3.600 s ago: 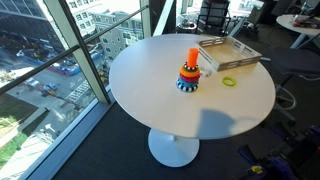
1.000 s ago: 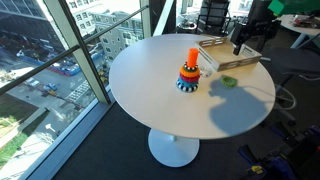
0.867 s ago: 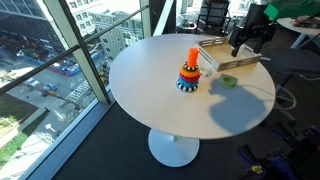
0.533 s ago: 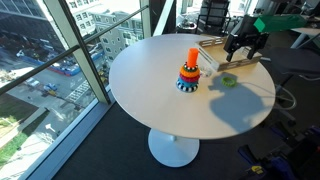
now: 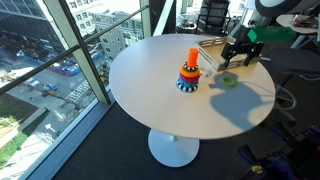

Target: Pick up the green ring and put it on the stack of rings

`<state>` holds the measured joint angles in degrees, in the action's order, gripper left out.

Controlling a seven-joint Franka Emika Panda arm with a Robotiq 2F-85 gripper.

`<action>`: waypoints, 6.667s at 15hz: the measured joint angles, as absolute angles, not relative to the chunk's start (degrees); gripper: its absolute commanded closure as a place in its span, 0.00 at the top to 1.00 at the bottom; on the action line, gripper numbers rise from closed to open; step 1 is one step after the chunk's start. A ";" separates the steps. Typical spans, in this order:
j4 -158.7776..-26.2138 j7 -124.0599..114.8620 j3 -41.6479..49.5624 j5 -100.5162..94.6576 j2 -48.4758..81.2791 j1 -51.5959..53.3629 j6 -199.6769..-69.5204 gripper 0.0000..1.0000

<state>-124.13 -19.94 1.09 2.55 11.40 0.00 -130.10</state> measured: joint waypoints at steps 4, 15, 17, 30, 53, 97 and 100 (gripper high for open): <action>-124.13 -19.99 1.10 2.67 11.82 0.06 -129.82 1.00; -120.42 -23.96 2.18 1.21 18.39 0.86 -129.62 1.00; -119.33 -25.07 2.76 1.21 20.19 0.88 -129.86 1.00; -119.34 -30.07 5.50 1.29 25.81 1.97 -138.43 1.00; -124.97 -32.70 6.51 7.20 25.64 2.64 -148.88 0.49; -105.69 -31.46 -3.63 2.41 17.55 8.50 -128.85 0.49; -104.06 -30.53 -3.65 2.92 18.66 8.68 -128.85 0.49</action>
<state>-104.06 -30.53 -3.65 2.92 18.66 8.68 -128.85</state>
